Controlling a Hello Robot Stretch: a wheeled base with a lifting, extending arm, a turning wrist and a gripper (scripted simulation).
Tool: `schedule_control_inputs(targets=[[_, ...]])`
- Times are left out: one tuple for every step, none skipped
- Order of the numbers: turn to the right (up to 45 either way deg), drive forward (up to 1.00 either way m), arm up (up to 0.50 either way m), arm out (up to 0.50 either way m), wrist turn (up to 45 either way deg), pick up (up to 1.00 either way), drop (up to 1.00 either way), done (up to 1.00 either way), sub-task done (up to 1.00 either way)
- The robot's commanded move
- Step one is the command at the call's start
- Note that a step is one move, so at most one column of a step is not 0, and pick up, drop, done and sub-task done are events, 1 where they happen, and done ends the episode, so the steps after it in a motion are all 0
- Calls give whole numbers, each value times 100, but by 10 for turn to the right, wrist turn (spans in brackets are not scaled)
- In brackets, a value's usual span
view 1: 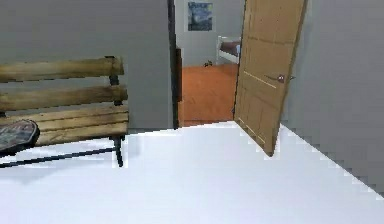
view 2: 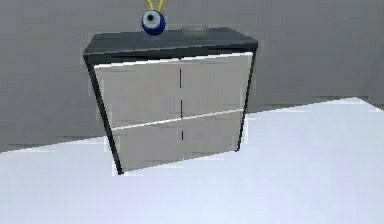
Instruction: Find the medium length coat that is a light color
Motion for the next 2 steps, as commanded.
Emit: schedule_control_inputs(targets=[[30,0,0,0,0,0,0,0,0],[0,100,0,0,0,0,0,0,0]])
